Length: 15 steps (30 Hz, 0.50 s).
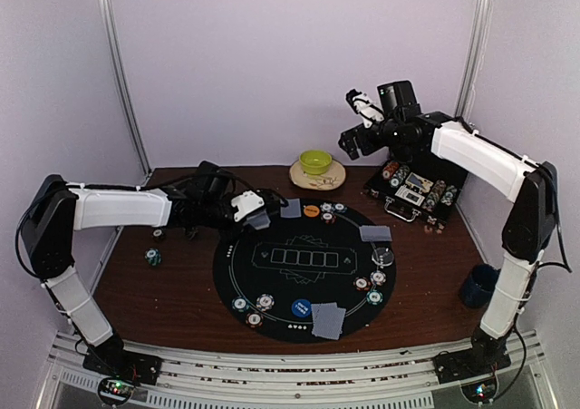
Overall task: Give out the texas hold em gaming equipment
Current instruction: Pick up the poker card from the face-down deck piles.
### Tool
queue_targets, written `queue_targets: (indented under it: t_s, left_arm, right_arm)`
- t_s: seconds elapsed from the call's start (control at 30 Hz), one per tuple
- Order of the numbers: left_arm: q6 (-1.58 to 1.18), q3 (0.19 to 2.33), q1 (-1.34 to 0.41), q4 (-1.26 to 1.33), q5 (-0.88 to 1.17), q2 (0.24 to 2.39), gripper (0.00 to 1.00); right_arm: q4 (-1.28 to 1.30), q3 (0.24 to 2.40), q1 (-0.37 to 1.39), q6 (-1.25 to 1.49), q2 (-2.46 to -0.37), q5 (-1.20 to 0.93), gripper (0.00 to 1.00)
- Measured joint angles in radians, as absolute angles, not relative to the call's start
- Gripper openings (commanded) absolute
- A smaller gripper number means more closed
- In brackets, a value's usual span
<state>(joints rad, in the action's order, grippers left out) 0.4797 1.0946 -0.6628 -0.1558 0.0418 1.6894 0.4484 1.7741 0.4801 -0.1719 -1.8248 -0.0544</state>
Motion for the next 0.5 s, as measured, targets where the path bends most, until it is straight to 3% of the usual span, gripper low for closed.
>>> queue_targets:
  t_s: [0.5]
  left_arm:
    - [0.468, 1.227, -0.638, -0.189, 0.096, 1.726, 0.52]
  right_arm:
    - [0.46, 1.787, 0.588, -0.096, -1.953, -0.446, 1.0]
